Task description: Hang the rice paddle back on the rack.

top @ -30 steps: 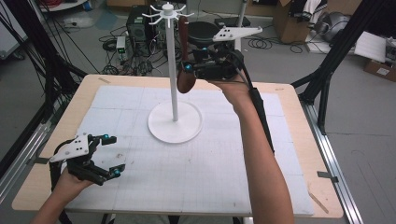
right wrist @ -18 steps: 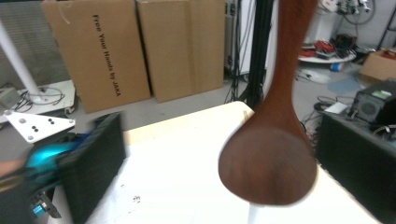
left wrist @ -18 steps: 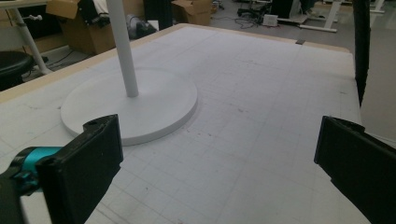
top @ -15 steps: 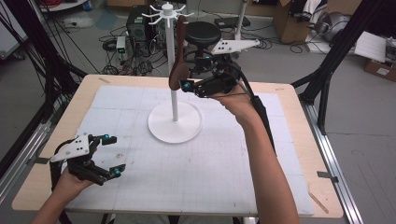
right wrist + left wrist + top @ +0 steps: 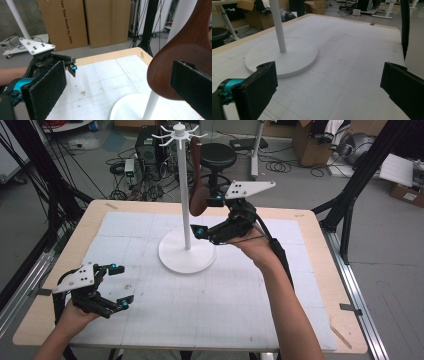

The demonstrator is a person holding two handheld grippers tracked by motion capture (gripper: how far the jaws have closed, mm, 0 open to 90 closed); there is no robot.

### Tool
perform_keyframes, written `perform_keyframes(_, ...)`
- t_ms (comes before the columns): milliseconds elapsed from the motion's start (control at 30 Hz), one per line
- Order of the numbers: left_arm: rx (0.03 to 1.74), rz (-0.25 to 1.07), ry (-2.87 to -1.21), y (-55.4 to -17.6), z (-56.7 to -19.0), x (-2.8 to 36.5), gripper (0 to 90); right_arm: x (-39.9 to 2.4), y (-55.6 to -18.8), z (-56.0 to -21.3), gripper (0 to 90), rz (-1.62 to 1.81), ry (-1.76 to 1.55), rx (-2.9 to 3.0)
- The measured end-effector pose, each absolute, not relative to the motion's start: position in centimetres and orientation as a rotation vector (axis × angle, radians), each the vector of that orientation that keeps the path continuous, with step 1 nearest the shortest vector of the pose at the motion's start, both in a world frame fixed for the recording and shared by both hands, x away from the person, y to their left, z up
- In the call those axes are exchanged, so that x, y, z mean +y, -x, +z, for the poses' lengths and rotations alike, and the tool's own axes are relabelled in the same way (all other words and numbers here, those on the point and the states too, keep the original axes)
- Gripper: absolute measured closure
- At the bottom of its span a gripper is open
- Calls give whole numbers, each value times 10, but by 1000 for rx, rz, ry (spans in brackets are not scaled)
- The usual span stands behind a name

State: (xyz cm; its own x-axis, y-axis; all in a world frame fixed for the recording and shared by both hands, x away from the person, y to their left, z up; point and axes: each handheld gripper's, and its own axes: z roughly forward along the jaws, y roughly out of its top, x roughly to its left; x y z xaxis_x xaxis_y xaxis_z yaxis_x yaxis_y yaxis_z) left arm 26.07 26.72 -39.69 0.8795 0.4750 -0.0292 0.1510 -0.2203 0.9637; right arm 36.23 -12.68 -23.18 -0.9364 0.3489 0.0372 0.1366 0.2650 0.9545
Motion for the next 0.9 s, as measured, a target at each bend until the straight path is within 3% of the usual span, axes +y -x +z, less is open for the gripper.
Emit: perform_keyframes(900, 499, 297, -1751, -262, -394, 270, 17, -167, -324, -296, 3, 1684, -552, 2360)
